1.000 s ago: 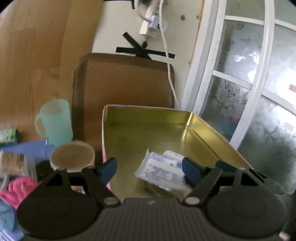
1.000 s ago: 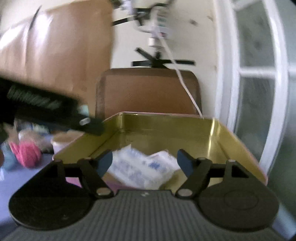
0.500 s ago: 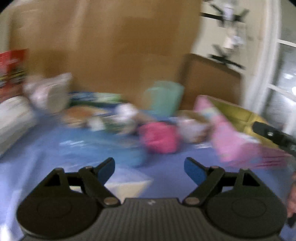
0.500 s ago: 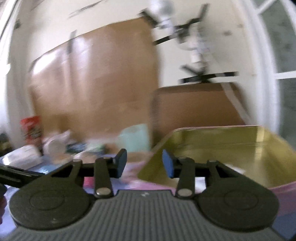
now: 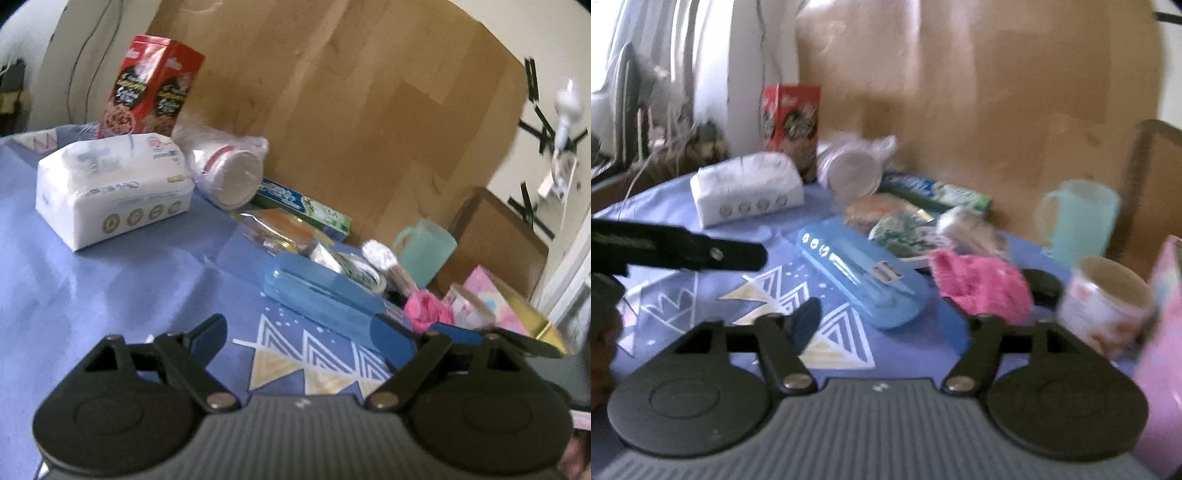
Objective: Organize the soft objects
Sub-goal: 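Move the right tool toward the blue plastic case, then grasp the blue plastic case at its end with the right tool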
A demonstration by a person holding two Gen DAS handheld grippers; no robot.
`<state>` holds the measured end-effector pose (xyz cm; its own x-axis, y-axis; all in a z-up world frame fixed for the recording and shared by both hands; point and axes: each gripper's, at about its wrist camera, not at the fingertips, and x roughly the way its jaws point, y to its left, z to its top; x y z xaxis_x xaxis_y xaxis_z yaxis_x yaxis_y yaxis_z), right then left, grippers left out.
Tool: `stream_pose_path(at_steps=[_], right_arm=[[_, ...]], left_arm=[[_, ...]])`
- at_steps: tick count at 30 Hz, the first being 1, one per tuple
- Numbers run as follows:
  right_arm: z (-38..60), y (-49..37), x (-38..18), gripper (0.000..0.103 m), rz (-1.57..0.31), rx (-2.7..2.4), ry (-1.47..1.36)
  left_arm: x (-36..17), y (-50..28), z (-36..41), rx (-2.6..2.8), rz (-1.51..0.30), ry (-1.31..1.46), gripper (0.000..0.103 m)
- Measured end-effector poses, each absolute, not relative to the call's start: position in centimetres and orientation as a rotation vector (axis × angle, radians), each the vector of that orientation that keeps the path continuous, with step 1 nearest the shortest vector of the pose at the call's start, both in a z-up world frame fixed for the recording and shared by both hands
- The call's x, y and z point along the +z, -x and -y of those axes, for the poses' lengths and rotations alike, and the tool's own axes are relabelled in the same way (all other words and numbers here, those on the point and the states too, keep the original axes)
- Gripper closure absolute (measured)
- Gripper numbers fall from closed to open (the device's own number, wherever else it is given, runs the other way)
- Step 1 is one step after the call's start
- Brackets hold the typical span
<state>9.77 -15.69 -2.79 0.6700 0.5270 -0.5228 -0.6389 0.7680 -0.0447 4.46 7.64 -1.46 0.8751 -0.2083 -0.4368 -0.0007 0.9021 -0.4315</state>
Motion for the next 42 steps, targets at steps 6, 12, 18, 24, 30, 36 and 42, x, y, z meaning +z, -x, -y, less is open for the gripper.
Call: stream_pose_path(at_steps=[6,12,18,24,30,36,42], right_arm=[[13.3,-12.0,-3.2,0.011,-0.543,0.729,0.314],[11.8,-13.0,-3.8,0.016,-0.572,0.748,0.367],[11.5,-12.1,-3.7,0.046,-0.558,0.770,0.370],[12.4,-10.1,-3.4,0.046,-0.579,0.759,0.344],[14.6,-6.5,-3.1,0.046,-0.610,0.768,0.312],[16.7,-2.9,-2.9,0.046,-0.617,0.766,0.264],[16.8,-0.2,-3.5,0.046,-0.600,0.748,0.273]], left_arm=[[-1.5,-4.5,-7.5,-0.122,-0.488,0.435,0.012],[-1.5,-4.3,-7.4,-0.119,-0.473,0.432,0.010],[-1.5,-4.3,-7.6,-0.110,-0.470,0.438,0.008],[-1.5,-4.3,-7.6,-0.098,-0.472,0.441,0.007],[-1.5,-4.5,-7.4,-0.092,-0.490,0.427,0.006],[-1.7,-5.0,-6.8,-0.109,-0.530,0.397,0.003],[-1.8,-5.3,-6.2,-0.132,-0.556,0.361,0.002]])
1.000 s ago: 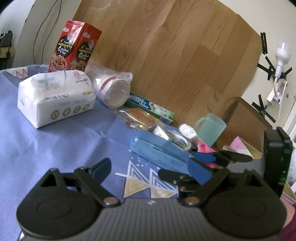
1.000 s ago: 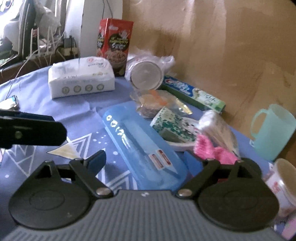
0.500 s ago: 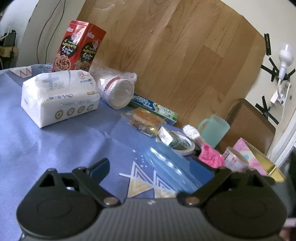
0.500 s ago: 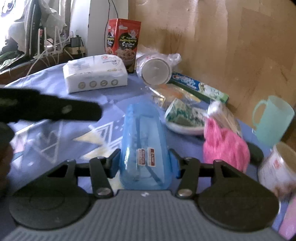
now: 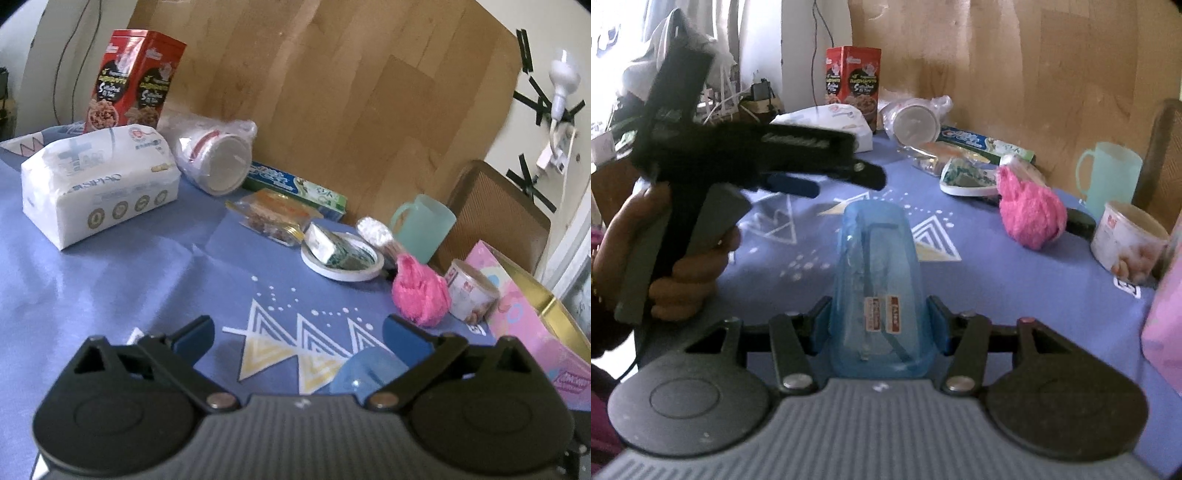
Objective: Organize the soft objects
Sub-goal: 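Lift and hold the blue case upright in the right tool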
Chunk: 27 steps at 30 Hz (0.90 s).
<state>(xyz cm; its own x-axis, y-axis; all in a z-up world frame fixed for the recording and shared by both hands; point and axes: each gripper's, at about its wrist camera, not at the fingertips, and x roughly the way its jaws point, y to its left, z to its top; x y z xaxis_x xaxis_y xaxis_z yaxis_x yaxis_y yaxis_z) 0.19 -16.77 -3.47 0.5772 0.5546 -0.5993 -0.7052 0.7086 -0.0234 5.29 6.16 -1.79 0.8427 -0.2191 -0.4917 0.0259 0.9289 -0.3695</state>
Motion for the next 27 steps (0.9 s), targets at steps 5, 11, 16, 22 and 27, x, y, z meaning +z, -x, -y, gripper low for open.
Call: stream_pose_path(at_steps=[5,11,16,22,27], right_arm=[[16.89,-0.30,-3.91,0.043,-0.603,0.731,0.246],[16.94,0.12,-4.04,0.040,-0.595,0.716,0.240],[16.77,0.16,-4.12,0.040,-0.592,0.722,0.239],[16.39,0.37,-4.15,0.037,-0.583,0.730,0.246],[16.66,0.19,-4.03,0.037,-0.579,0.716,0.219]], left_arm=[[-1.83,-5.27,-6.19,-0.137,-0.560,0.362,0.001],[-1.82,-5.31,-6.24,-0.138,-0.559,0.363,0.001],[-1.82,-5.35,-6.23,-0.140,-0.560,0.365,0.001],[-1.83,-5.39,-6.19,-0.149,-0.560,0.363,0.001],[-1.85,-5.39,-6.16,-0.148,-0.561,0.365,0.001]])
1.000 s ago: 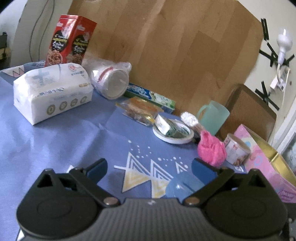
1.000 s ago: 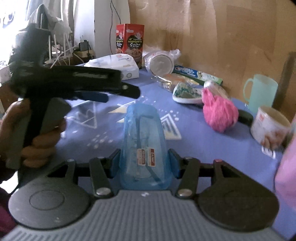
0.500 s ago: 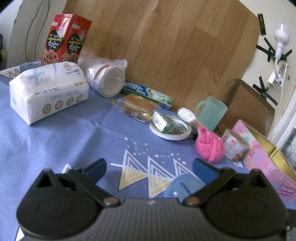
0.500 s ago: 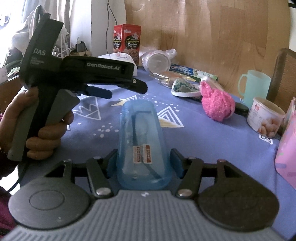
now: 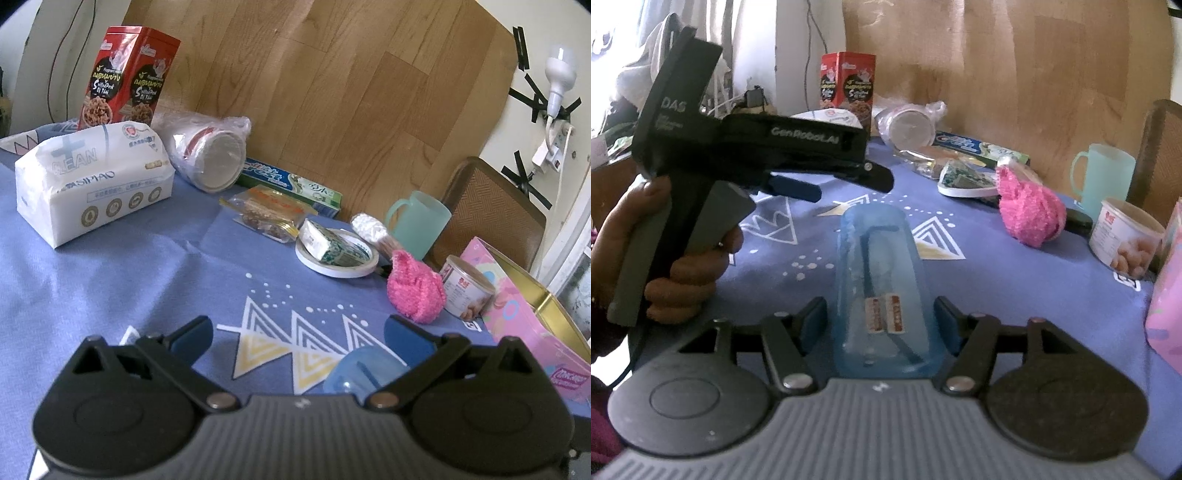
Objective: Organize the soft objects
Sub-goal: 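Lift and hold the blue case upright in the right tool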
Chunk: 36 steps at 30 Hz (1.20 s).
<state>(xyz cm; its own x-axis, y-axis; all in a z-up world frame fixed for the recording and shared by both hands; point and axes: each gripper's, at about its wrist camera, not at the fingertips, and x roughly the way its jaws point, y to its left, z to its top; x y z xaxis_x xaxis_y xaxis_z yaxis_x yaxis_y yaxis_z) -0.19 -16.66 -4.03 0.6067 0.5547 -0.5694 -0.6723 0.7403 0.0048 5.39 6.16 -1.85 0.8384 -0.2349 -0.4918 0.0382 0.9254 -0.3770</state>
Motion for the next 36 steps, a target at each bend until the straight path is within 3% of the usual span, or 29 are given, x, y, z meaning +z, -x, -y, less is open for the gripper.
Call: stream_pose_path(at_steps=[5,8,36], right_arm=[[16.54,0.17,-3.96,0.037,-0.582,0.730,0.206],[16.43,0.22,-3.93,0.046,-0.594,0.751,0.190],[16.30,0.41,-4.12,0.046,-0.604,0.749,0.155]], left_arm=[[-1.84,-5.40,-6.16,-0.149,-0.560,0.365,0.001],[-1.83,-5.39,-6.15,-0.148,-0.560,0.366,0.001],[-1.81,-5.33,-6.15,-0.182,-0.599,0.365,0.001]])
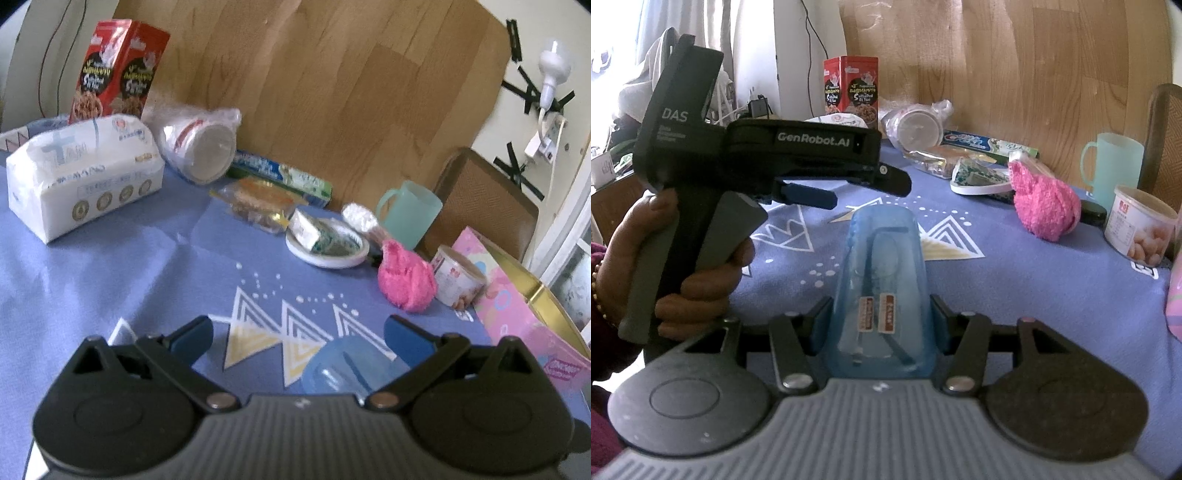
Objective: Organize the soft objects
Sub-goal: 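Lift and hold the blue case upright in the right tool, then carry the blue case into the pink tin and open the right tool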
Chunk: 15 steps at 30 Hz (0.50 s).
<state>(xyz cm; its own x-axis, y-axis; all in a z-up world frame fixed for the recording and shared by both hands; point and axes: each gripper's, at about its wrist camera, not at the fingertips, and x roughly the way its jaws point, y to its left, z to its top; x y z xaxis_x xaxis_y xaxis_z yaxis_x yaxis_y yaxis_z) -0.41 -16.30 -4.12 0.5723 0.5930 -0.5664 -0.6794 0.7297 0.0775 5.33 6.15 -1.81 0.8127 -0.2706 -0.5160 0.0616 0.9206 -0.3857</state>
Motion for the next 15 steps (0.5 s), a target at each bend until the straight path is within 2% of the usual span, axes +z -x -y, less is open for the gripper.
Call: stream_pose_path(at_steps=[10,15], right_arm=[[19.1,-0.9,-4.2,0.046,-0.698,0.785,-0.167],[18.6,-0.2,-4.0,0.046,-0.687,0.792,-0.136]], left_arm=[[-1.1,-3.2,-5.9,-0.298,-0.686,0.497,0.002],[-1.6,-3.2,-4.2,-0.333,-0.755,0.495,0.010]])
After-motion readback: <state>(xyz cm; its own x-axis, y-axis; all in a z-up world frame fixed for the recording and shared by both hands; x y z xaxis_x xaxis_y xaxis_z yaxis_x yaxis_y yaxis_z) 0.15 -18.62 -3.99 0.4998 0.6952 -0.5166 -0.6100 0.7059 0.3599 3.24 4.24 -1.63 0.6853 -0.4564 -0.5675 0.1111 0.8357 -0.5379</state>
